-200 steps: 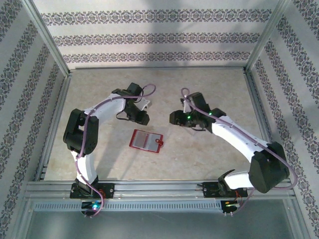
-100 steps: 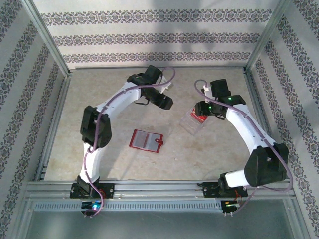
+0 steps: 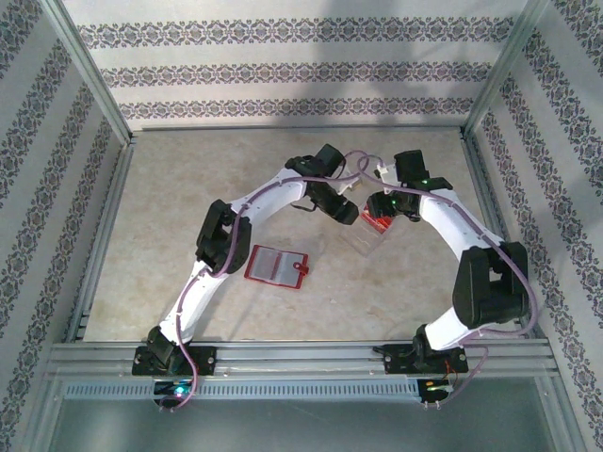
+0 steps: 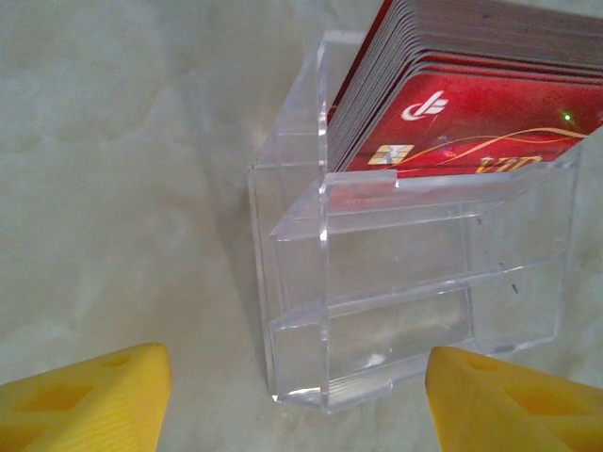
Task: Put the credit cards into the card holder
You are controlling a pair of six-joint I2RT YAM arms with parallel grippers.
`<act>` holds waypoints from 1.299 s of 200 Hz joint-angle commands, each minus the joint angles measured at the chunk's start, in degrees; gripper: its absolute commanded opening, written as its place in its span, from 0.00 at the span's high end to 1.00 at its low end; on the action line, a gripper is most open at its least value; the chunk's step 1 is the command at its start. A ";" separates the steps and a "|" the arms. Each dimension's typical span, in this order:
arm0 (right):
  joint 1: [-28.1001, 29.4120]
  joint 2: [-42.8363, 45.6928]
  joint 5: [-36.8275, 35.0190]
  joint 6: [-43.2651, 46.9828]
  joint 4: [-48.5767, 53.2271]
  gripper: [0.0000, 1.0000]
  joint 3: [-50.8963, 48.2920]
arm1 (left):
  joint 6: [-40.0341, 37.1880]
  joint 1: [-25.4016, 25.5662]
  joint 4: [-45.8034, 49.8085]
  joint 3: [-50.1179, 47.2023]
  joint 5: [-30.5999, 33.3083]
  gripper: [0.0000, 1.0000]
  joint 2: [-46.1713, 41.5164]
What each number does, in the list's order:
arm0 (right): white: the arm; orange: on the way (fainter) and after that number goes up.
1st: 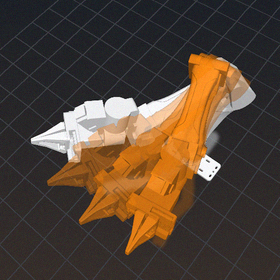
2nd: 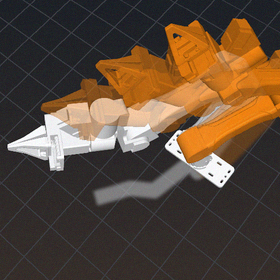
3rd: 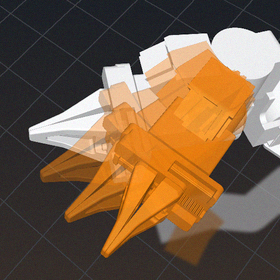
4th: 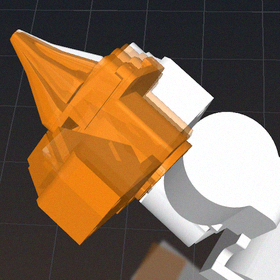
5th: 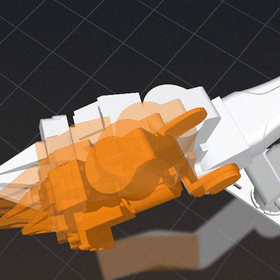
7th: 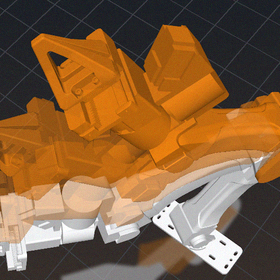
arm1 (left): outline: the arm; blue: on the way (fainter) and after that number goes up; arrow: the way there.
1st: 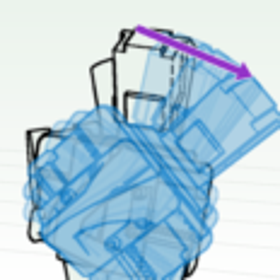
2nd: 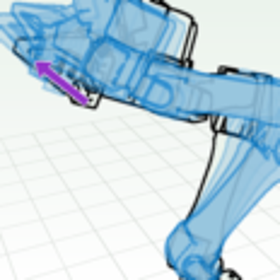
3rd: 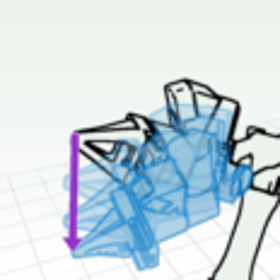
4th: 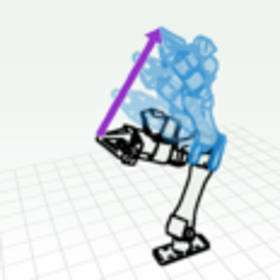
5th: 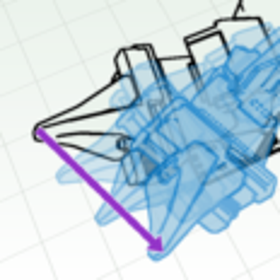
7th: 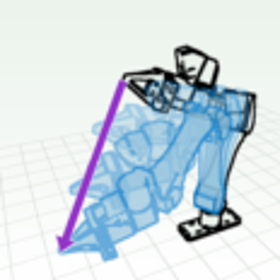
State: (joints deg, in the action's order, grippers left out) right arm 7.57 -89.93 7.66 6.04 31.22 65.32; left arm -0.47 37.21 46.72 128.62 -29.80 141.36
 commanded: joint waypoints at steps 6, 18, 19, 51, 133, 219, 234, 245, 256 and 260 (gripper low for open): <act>-0.96 -0.63 -0.37 1.36 -2.37 0.45 -0.66 | 1.78 0.66 -0.28 1.64 -1.27 0.28 1.93; -1.13 -1.22 -0.60 1.61 -2.25 0.45 -0.79 | 1.71 0.85 -0.22 1.46 -1.69 0.28 2.33; -1.19 -1.26 -0.66 1.65 -2.23 0.45 -0.80 | 1.71 0.85 -0.22 1.46 -1.72 0.28 2.38; -1.50 -2.55 -0.44 1.53 -2.05 0.45 -0.51 | 2.01 1.18 -0.73 1.55 -2.04 0.29 3.47; -2.23 -5.08 -3.44 1.12 -0.75 0.46 0.67 | 0.54 2.78 0.65 1.26 0.68 0.32 5.58; -2.21 -4.82 -2.38 1.40 0.48 0.46 0.36 | -2.60 2.96 2.22 0.00 4.56 0.33 6.10; -1.97 -4.51 -3.01 1.48 0.59 0.46 0.32 | -2.61 2.87 2.64 0.01 4.77 0.33 6.21; -1.95 -4.01 -3.88 1.67 0.76 0.47 0.10 | -2.69 2.87 2.82 -0.11 4.81 0.34 6.05; -2.03 -3.22 -4.77 1.78 0.92 0.47 -0.04 | -2.69 2.87 2.84 -0.50 4.70 0.34 5.77; -1.95 -3.01 -4.97 1.79 0.88 0.48 -0.02 | -2.69 2.87 2.81 -0.60 4.69 0.34 5.69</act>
State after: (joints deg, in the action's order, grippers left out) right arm 6.09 -94.45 5.21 6.46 30.61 65.12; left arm -1.06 39.68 46.24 129.75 -28.45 145.62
